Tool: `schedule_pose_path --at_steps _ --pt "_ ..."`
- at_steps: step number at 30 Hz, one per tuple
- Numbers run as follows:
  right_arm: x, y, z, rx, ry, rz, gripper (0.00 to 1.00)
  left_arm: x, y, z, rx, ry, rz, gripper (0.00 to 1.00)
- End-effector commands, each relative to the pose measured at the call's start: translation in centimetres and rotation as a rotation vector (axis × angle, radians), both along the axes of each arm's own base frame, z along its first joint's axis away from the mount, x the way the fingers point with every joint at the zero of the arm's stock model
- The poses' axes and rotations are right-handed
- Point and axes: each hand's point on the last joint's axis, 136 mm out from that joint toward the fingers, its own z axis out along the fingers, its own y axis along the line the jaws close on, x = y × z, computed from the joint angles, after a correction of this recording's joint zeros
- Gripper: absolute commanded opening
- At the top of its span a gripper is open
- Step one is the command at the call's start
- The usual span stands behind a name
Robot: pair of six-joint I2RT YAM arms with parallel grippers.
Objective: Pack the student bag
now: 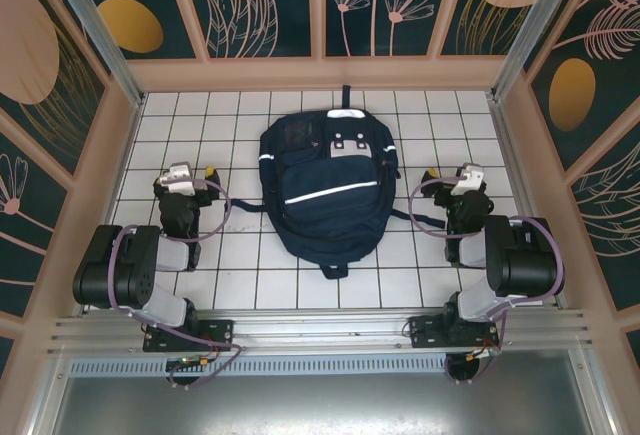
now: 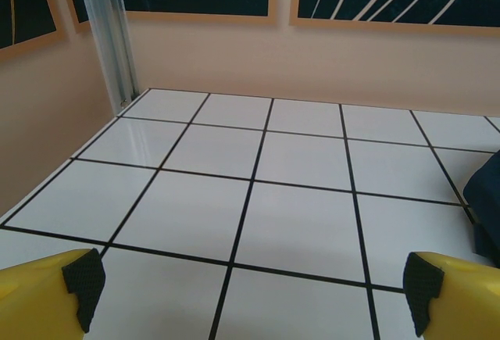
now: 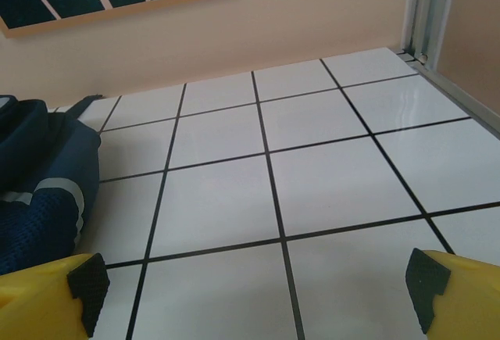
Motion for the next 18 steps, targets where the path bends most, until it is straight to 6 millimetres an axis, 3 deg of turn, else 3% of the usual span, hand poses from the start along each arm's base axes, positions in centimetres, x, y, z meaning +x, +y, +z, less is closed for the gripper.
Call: schedule_pose_path --at_steps 1,18 --pt "0.44 0.27 1.02 -0.012 -0.031 0.026 0.99 0.11 0.18 0.83 -0.012 -0.032 0.0 0.99" --pt "0.58 0.51 0.88 -0.036 -0.023 0.013 0.99 0.12 0.16 0.84 -0.014 -0.032 -0.001 0.99"
